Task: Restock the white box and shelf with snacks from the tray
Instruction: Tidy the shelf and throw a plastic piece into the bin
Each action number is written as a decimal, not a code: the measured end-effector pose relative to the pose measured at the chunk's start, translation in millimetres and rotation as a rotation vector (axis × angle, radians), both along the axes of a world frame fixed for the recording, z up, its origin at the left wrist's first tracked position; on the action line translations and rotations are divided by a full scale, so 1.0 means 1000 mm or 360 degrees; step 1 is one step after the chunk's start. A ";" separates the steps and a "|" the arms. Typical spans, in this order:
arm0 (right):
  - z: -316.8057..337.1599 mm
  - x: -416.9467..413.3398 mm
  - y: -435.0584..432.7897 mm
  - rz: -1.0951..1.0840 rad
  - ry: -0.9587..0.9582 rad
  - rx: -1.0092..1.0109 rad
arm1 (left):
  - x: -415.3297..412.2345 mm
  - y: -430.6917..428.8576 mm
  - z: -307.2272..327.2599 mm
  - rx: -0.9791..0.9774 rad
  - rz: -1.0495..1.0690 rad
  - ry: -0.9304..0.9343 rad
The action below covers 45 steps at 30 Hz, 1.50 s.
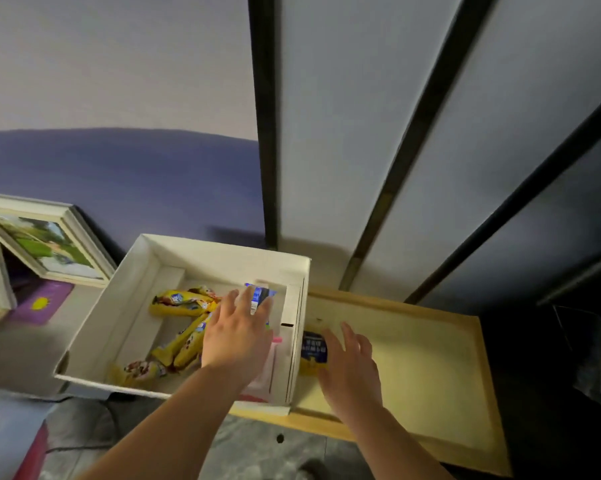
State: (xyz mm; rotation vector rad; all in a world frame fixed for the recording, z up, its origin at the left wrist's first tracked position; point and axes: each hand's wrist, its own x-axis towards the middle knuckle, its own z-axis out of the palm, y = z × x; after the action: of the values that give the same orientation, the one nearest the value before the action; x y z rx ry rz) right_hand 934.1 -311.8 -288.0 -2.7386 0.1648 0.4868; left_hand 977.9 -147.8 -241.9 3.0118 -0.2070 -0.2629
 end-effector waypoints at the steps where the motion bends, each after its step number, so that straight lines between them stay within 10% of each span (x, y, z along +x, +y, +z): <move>1: -0.006 0.005 -0.001 -0.0019 0.0028 0.0009 | 0.008 -0.002 -0.005 0.0029 -0.0022 0.0046; 13: -0.063 0.029 0.014 -0.0008 0.0267 0.0032 | 0.066 -0.010 -0.054 0.0282 -0.0090 0.0532; 45: -0.043 0.010 0.004 -0.0163 0.0271 -0.0047 | 0.012 -0.013 0.006 -0.0161 -0.0074 -0.0136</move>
State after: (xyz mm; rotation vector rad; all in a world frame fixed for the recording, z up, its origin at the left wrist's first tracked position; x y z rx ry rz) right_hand 944.3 -307.5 -330.8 -2.6993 0.3559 0.6934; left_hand 989.6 -161.0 -235.6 2.9233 -0.2890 -0.1237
